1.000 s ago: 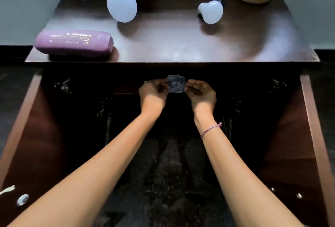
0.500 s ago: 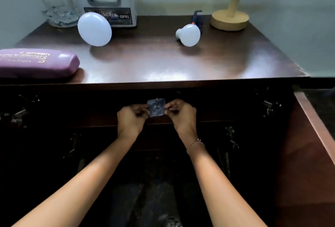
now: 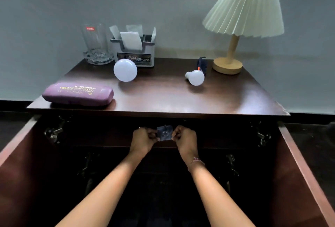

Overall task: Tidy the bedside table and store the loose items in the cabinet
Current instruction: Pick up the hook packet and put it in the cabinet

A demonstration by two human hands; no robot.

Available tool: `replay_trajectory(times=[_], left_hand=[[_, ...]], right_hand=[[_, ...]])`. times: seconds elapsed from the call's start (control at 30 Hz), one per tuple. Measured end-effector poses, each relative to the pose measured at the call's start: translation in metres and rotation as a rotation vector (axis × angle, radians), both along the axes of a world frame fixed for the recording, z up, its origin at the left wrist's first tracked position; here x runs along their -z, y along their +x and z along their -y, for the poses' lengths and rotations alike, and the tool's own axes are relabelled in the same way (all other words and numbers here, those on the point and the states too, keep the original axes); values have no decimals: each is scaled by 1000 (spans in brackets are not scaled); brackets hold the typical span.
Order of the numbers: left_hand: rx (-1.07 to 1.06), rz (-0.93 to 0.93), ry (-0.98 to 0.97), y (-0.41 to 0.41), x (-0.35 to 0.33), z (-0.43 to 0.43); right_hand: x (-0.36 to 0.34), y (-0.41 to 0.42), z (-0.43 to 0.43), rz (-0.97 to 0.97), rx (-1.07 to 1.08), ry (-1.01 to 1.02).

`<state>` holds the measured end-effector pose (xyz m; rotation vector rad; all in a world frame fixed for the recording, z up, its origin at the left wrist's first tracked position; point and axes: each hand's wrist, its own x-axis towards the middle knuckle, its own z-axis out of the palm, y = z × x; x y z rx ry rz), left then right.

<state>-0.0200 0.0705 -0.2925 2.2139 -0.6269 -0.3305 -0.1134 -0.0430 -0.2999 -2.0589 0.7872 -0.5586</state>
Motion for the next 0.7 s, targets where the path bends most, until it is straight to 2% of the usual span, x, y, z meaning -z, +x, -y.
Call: replay_trajectory(times=[0.53,0.7], left_hand=[[-54,-3,158,-6,-9,6],[-40,-33,219,-4,-10,8]], right_hand=[[-5,4,0,-169,96,50],[-6,5,-1,-133,117,64]])
